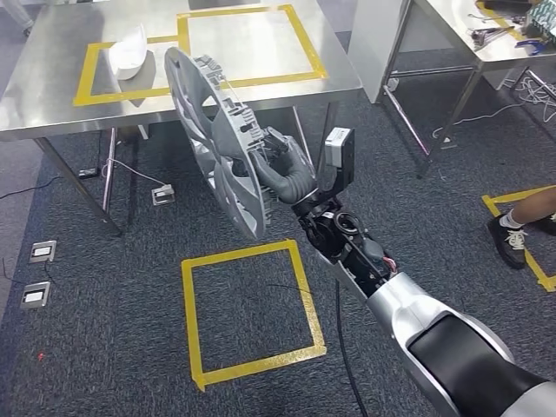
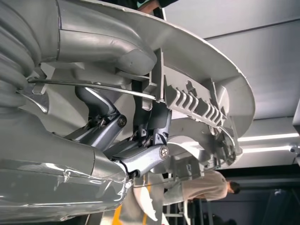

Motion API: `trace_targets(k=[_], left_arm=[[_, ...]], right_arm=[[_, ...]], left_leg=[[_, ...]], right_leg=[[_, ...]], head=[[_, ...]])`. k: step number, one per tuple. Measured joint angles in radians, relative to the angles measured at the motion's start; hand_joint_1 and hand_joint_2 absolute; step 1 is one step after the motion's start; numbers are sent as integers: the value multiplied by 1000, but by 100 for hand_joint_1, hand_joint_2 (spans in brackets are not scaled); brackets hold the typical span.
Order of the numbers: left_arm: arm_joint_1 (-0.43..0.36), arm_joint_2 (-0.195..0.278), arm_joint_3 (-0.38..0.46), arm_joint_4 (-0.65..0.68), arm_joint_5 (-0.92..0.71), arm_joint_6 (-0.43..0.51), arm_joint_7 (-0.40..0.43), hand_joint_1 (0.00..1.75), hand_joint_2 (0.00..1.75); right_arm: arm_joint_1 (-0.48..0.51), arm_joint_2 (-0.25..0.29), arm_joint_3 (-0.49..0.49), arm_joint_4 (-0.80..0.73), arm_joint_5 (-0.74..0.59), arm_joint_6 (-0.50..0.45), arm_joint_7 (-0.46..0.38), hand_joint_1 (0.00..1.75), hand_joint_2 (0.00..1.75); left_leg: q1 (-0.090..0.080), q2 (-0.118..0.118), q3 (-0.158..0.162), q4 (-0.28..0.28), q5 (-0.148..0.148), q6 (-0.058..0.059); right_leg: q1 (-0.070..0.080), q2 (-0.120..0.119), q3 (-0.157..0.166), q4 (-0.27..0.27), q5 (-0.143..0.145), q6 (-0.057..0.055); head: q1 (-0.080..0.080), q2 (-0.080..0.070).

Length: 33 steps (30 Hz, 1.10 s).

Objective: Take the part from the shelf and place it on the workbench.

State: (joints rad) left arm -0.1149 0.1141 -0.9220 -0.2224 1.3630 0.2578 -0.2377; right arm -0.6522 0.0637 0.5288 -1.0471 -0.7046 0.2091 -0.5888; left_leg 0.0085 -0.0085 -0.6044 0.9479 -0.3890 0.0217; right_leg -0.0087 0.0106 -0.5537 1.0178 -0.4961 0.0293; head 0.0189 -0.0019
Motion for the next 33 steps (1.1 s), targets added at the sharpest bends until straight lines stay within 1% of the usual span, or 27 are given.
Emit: trace_targets(k=[1,3,4,5,6,8,9,10,13,14,15,16,18,19,20,21,22,23,24,25,26,28,29,30,31,32,33], left_arm=[[0,0,0,0,0,0,0,0,175],[0,1,0,0,0,0,0,0,175],[0,1,0,0,0,0,0,0,175],[0,1,0,0,0,0,0,0,175],[1,2,0,0,0,0,0,0,175],[2,1,0,0,0,0,0,0,175],[2,1,0,0,0,0,0,0,175],[1,1,0,0,0,0,0,0,175],[-1,1,0,0,0,0,0,0,175],[-1,1,0,0,0,0,1,0,175],[-1,1,0,0,0,0,1,0,175],[-1,2,0,0,0,0,1,0,175],[-1,2,0,0,0,0,1,0,175],[0,2,0,0,0,0,2,0,175],[2,2,0,0,0,0,2,0,175],[2,2,0,0,0,0,3,0,175],[3,3,0,0,1,1,3,0,175],[3,3,0,0,1,1,3,0,175],[2,4,0,0,2,2,3,0,175],[1,4,0,0,2,2,3,0,175],[1,4,0,0,2,3,3,0,175],[0,4,0,0,2,3,3,0,175],[0,4,0,0,3,3,3,0,175],[0,3,0,0,3,3,3,0,175],[0,3,0,0,3,3,3,0,175],[0,3,0,0,3,3,3,0,175],[0,3,0,0,2,3,3,0,175]], right_arm=[[0,0,0,0,0,0,0,175,175],[2,0,0,2,0,0,-1,175,175],[4,0,0,3,0,0,-1,175,175],[6,0,0,4,0,0,-1,175,175],[7,0,0,5,0,0,-1,175,175],[6,0,0,6,0,0,-1,175,175],[5,0,0,7,0,0,-2,175,175],[3,0,1,7,-1,-1,-3,175,175],[1,1,3,8,-1,-3,-5,175,175],[1,2,3,8,-2,-3,-6,175,175],[1,2,3,8,-2,-3,-6,175,175],[1,3,3,8,-2,-3,-6,175,175],[1,4,4,9,-2,-3,-6,175,175],[1,4,4,11,-2,-3,-7,175,175],[2,4,4,12,-2,-3,-7,175,175],[2,4,4,13,-2,-3,-7,175,175],[3,4,5,14,-2,-3,-7,175,175],[2,5,5,14,-2,-3,-7,175,175],[2,5,5,14,-2,-2,-7,175,175],[2,5,5,15,-2,-2,-7,175,175],[1,5,6,15,-2,-2,-7,175,175],[1,5,7,16,-2,-1,-7,175,175],[1,5,7,16,-2,-1,-7,175,175],[1,5,7,16,-2,-1,-7,175,175],[1,5,7,16,-2,-1,-7,175,175],[2,5,7,17,-3,-1,-7,175,175],[2,5,7,18,-4,-2,-8,175,175]], left_leg=[[0,0,6,-1,-4,5],[-2,1,15,-1,-12,12],[-3,0,20,-1,-16,13],[-3,-1,27,-1,-21,13],[-3,-2,36,0,-27,12],[-4,-5,52,2,-41,6],[-6,-6,56,5,-47,1],[-8,-6,57,7,-51,-3],[-8,-5,57,6,-59,-16],[-7,-4,55,16,-67,-22],[-6,-2,43,46,-83,-27],[-4,-1,16,100,-106,-32],[-2,0,-69,246,-154,-39],[-1,0,-106,298,-162,-41],[-1,0,-126,313,-151,-41],[0,0,-125,285,-120,-40],[0,0,-104,221,-75,-38],[0,1,-75,143,-30,-35],[-1,0,-47,73,2,-31],[-2,0,-28,28,18,-27],[-4,0,-19,9,19,-23],[-5,-1,-14,4,13,-12],[-5,-1,-10,1,12,-6],[-4,-1,-4,-2,10,0],[-3,0,3,-5,7,6],[-3,0,7,-6,4,10],[-4,0,11,-6,0,13]], right_leg=[[0,-2,-29,62,-28,2],[0,-2,-110,210,-81,5],[-1,-3,-140,255,-86,6],[-1,-3,-152,260,-69,6],[-1,-3,-143,221,-32,4],[0,-4,-90,79,60,-2],[1,-3,-65,16,86,-6],[2,-3,-51,-22,97,-9],[3,1,-39,-46,90,-21],[1,1,-33,-51,89,-26],[-1,1,-27,-55,88,-31],[-2,0,-21,-58,87,-35],[-1,0,-15,-59,81,-41],[0,0,-12,-59,78,-42],[0,1,-8,-59,74,-42],[0,2,-3,-59,69,-42],[0,3,5,-59,64,-40],[0,4,11,-59,58,-37],[2,5,16,-58,52,-34],[4,6,19,-57,47,-30],[6,7,20,-58,43,-25],[6,6,23,-60,35,-16],[5,4,22,-51,27,-11],[4,2,13,-26,11,-7],[3,0,-7,22,-13,-3],[2,-1,-40,90,-42,-1],[2,-1,-81,167,-70,1]], head=[[4,0],[11,0],[14,0],[17,0],[21,0],[28,0],[29,0],[29,0],[21,0],[19,0],[15,0],[9,0],[-1,0],[-3,0],[-5,0],[-6,0],[-7,0],[-8,0],[-10,0],[-10,0],[-10,0],[-7,0],[-5,0],[-3,0],[0,0],[4,0],[7,0]])
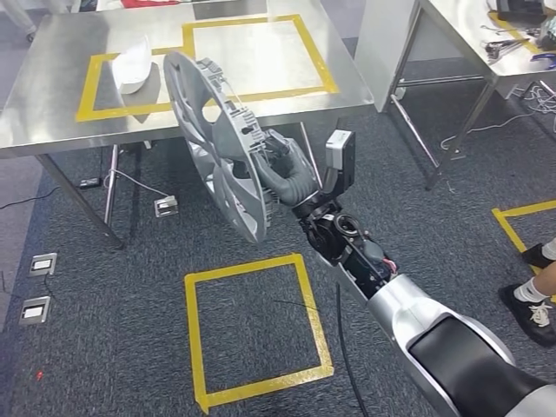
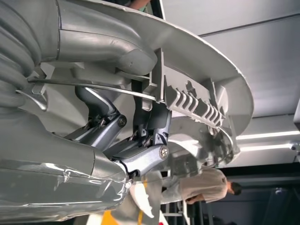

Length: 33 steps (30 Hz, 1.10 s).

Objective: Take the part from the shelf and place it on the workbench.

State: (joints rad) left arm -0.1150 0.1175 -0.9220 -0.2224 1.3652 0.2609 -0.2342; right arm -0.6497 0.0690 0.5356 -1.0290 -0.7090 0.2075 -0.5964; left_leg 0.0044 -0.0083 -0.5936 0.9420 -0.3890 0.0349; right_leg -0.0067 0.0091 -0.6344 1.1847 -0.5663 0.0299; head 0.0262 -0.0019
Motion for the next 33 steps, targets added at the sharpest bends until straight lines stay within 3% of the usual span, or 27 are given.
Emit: trace_targets(k=[1,2,3,6,8,12,13,15,17,18,19,21,22,23,27,29,31,32,33], left_arm=[[0,0,0,0,-1,0,0,0,175],[0,1,0,0,-1,0,0,0,175],[0,1,0,0,-2,0,0,0,175],[2,-1,0,0,-2,0,0,0,175],[1,-2,0,0,-2,0,0,0,175],[0,-1,0,0,-2,0,0,0,175],[-1,-1,0,0,-2,-1,0,0,175],[-1,-1,0,0,-2,-1,0,0,175],[1,-1,0,0,-2,0,0,0,175],[2,-1,0,0,-2,-1,0,0,175],[3,-1,0,0,-1,0,0,0,175],[3,0,0,0,-1,-1,0,0,175],[2,1,0,0,-1,-1,0,0,175],[1,1,0,0,-1,-1,0,0,175],[0,0,0,0,1,0,0,0,175],[0,0,0,0,1,0,0,0,175],[-1,0,0,0,1,0,0,0,175],[-1,0,0,0,1,0,0,0,175],[0,1,0,0,1,0,0,0,175]], right_arm=[[1,0,0,2,-2,0,0,175,175],[3,0,0,3,-4,-1,0,175,175],[3,0,0,4,-6,-1,0,175,175],[3,0,0,6,-10,-1,0,175,175],[1,0,1,7,-11,-1,0,175,175],[-1,2,0,8,-11,-1,0,175,175],[-2,2,0,8,-11,-1,0,175,175],[-2,3,0,9,-11,-2,0,175,175],[-2,3,1,10,-11,-2,0,175,175],[-2,3,1,10,-11,-2,0,175,175],[-1,3,1,11,-11,-1,0,175,175],[-2,3,1,12,-11,-1,0,175,175],[-3,3,1,12,-11,-1,-1,175,175],[-3,3,1,13,-11,-1,-1,175,175],[-4,3,1,14,-11,-1,-1,175,175],[-4,3,1,15,-11,-1,-2,175,175],[-3,3,1,16,-11,0,-3,175,175],[-2,3,1,18,-11,0,-3,175,175],[-1,3,1,20,-11,0,-3,175,175]], left_leg=[[-1,0,4,0,-4,1],[-1,-1,9,0,-8,1],[-1,-2,16,1,-13,0],[-2,-5,38,4,-31,-8],[-4,-6,41,7,-38,-16],[-1,-3,36,26,-57,-36],[-1,-2,16,68,-77,-41],[2,0,-60,206,-132,-48],[3,0,-129,308,-151,-52],[3,0,-137,303,-132,-51],[3,0,-123,254,-93,-49],[1,0,-60,100,-9,-42],[-1,0,-34,41,16,-38],[-3,-1,-20,10,24,-33],[-3,-1,-9,-3,13,-14],[-1,0,0,-7,9,-4],[-2,0,6,-7,2,2],[-2,-1,10,-7,-1,2],[-2,-1,16,-6,-5,2]], right_leg=[[-1,0,-37,61,-16,1],[-1,0,-60,90,-13,2],[-2,-1,-63,77,11,1],[0,-2,16,-128,137,-8],[3,-2,49,-210,164,-15],[2,3,63,-231,158,-33],[0,3,69,-236,159,-37],[-1,1,74,-238,155,-43],[0,2,77,-237,150,-45],[0,2,81,-237,146,-45],[0,3,87,-236,142,-44],[2,5,100,-235,130,-39],[4,6,104,-235,125,-35],[6,7,105,-234,120,-31],[4,4,104,-218,98,-12],[3,1,62,-124,50,-5],[3,0,-17,25,-7,-1],[3,0,-47,74,-16,0],[2,0,-61,85,-4,1]], head=[[3,0],[6,0],[9,0],[20,0],[19,0],[10,0],[5,0],[-6,0],[-10,0],[-12,0],[-13,0],[-15,0],[-16,0],[-17,0],[-13,0],[-7,0],[0,0],[3,0],[6,0]])
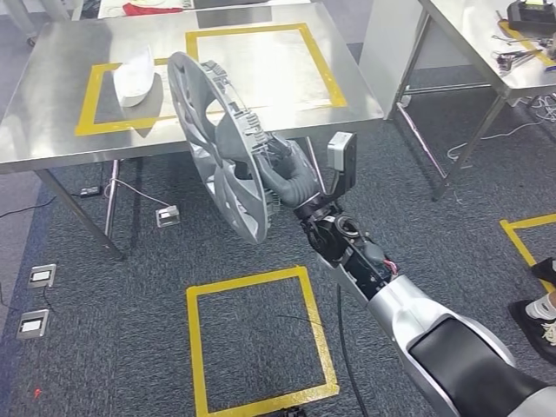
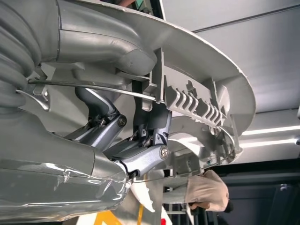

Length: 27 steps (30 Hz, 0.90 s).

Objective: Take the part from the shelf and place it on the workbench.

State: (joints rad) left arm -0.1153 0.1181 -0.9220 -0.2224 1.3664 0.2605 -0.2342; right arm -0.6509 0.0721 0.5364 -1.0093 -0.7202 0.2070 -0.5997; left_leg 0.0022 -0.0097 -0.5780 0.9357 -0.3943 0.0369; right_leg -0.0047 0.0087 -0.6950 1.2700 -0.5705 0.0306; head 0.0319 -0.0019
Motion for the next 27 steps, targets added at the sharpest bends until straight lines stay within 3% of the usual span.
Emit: trace_targets(k=[1,3,5,8,10,11,13,14,15,16,18,20,24,26,27], left_arm=[[1,0,0,0,0,0,0,0,175],[2,-1,0,0,0,0,0,0,175],[1,-2,0,0,0,0,0,0,175],[0,-2,0,0,0,0,0,0,175],[0,-2,0,0,-1,0,0,0,175],[0,-2,0,0,-1,0,0,0,175],[0,-2,0,0,-2,0,0,0,175],[1,-2,0,0,-3,0,0,0,175],[2,-2,0,0,-3,0,1,0,175],[2,-2,0,0,-4,0,1,0,175],[3,-1,0,0,-4,0,1,0,175],[1,0,0,0,-5,0,1,0,175],[0,0,0,0,-7,-1,2,0,175],[1,-1,0,0,-8,-1,3,0,175],[1,-1,0,0,-8,-2,3,0,175]], right_arm=[[0,0,0,1,0,0,0,175,175],[0,0,0,2,0,0,0,175,175],[-2,0,0,3,0,0,-1,175,175],[-5,1,0,4,-1,1,-2,175,175],[-5,3,0,3,-1,2,0,175,175],[-5,5,0,3,-1,3,0,175,175],[-5,7,1,3,-1,3,1,175,175],[-5,8,1,3,-1,2,1,175,175],[-4,8,1,3,-1,2,0,175,175],[-3,8,1,3,-1,2,0,175,175],[-2,8,1,3,-1,2,0,175,175],[-3,8,0,3,-1,2,-1,175,175],[-4,8,-1,3,-1,0,-3,175,175],[-3,8,-4,3,-1,-3,-3,175,175],[-2,8,-5,3,-1,-4,-4,175,175]], left_leg=[[0,-1,7,0,-5,-1],[0,-3,23,1,-15,-6],[-2,-5,29,4,-24,-13],[-2,-4,29,4,-30,-26],[0,-2,15,42,-52,-38],[1,-1,-10,93,-76,-44],[4,1,-91,240,-134,-54],[6,1,-126,296,-147,-57],[7,1,-146,318,-140,-59],[9,1,-144,294,-113,-60],[14,3,-85,151,-28,-60],[12,3,-32,32,19,-54],[7,1,-17,6,14,-28],[7,2,-10,2,10,-15],[6,3,-6,2,7,-11]], right_leg=[[-1,0,9,-33,33,-1],[0,-2,67,-180,123,-10],[3,-1,114,-292,167,-18],[5,2,125,-318,164,-30],[1,3,134,-326,165,-39],[-1,2,138,-330,165,-43],[-1,1,141,-330,161,-48],[-1,1,143,-330,158,-49],[-1,2,147,-330,155,-48],[-1,2,152,-330,151,-47],[-2,3,165,-329,141,-42],[1,5,172,-327,130,-33],[0,5,173,-318,112,-11],[-3,1,142,-246,71,-3],[-4,0,108,-176,40,0]], head=[[4,0],[12,0],[13,0],[7,0],[2,0],[-3,0],[-14,0],[-17,0],[-18,0],[-19,0],[-21,0],[-23,0],[-15,0],[-10,0],[-5,0]])
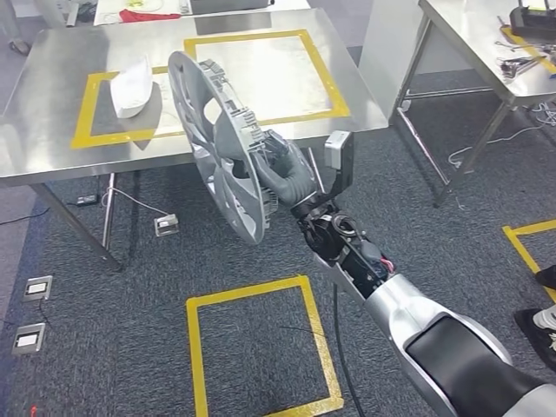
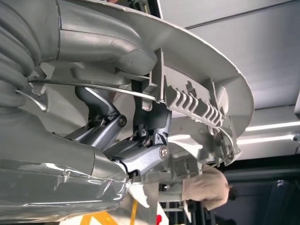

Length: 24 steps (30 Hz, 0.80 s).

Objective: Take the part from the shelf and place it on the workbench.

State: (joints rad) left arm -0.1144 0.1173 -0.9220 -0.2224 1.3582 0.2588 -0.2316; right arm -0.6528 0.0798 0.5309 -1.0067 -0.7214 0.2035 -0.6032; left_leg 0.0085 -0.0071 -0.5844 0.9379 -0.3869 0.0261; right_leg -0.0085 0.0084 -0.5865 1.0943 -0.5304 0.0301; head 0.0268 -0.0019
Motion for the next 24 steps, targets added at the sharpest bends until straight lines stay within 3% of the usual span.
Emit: trace_targets(k=[2,3,4,6,8,10,13,15,17,18,19,20,22,24], left_arm=[[0,0,0,0,-1,0,0,0,175],[1,1,0,0,-1,0,0,0,175],[2,1,0,0,-1,0,0,0,175],[3,0,0,0,-1,-1,0,0,175],[3,-2,0,0,-1,-1,0,0,175],[2,-3,0,0,-1,-1,0,0,175],[1,-2,0,0,-3,-1,-1,0,175],[1,-2,0,0,-5,-1,-2,0,175],[1,-1,0,0,-6,-2,-3,0,175],[2,-1,-1,0,-6,-3,-3,0,175],[4,-1,-1,0,-6,-3,-3,0,175],[4,-1,-1,0,-6,-4,-3,0,175],[4,0,-1,0,-5,-4,-3,0,175],[3,1,0,0,-3,-6,-3,0,175]], right_arm=[[5,-1,-3,0,0,-1,0,175,175],[9,-1,-5,0,0,-2,0,175,175],[12,-2,-5,0,0,-4,0,175,175],[14,-2,-6,0,0,-6,1,175,175],[13,-2,-9,-1,0,-8,1,175,175],[11,-3,-11,-4,0,-8,0,175,175],[10,-3,-13,-10,0,-12,1,175,175],[10,-3,-14,-14,0,-16,2,175,175],[11,-4,-15,-17,0,-18,2,175,175],[12,-4,-16,-17,0,-18,2,175,175],[13,-5,-17,-17,0,-19,2,175,175],[15,-5,-18,-17,0,-19,3,175,175],[16,-7,-20,-20,0,-20,5,175,175],[16,-8,-21,-26,0,-22,11,175,175]], left_leg=[[-3,0,7,0,-7,6],[-4,0,12,1,-11,6],[-5,-1,19,1,-16,6],[-6,-3,36,1,-27,4],[-9,-4,46,3,-38,-3],[-10,-4,45,5,-42,-10],[-9,-1,40,22,-57,-25],[-5,0,-9,119,-101,-36],[-2,0,-96,263,-148,-44],[0,0,-128,306,-152,-47],[2,0,-141,310,-135,-49],[5,1,-132,272,-99,-49],[8,2,-75,126,-15,-47],[6,2,-34,26,19,-40]], right_leg=[[0,-1,-81,145,-49,2],[0,-1,-105,178,-48,2],[0,-1,-109,169,-25,-1],[2,-1,-62,38,67,-10],[8,-1,-9,-95,131,-20],[13,0,4,-134,136,-26],[7,3,15,-148,135,-37],[3,2,23,-155,133,-45],[3,2,26,-155,129,-49],[3,2,28,-155,126,-50],[3,3,32,-155,122,-49],[2,5,37,-154,118,-48],[3,7,48,-152,106,-42],[7,9,51,-148,96,-32]], head=[[8,0],[11,0],[14,0],[20,0],[22,0],[19,0],[13,0],[2,0],[-7,0],[-9,0],[-11,0],[-12,0],[-15,0],[-17,0]])
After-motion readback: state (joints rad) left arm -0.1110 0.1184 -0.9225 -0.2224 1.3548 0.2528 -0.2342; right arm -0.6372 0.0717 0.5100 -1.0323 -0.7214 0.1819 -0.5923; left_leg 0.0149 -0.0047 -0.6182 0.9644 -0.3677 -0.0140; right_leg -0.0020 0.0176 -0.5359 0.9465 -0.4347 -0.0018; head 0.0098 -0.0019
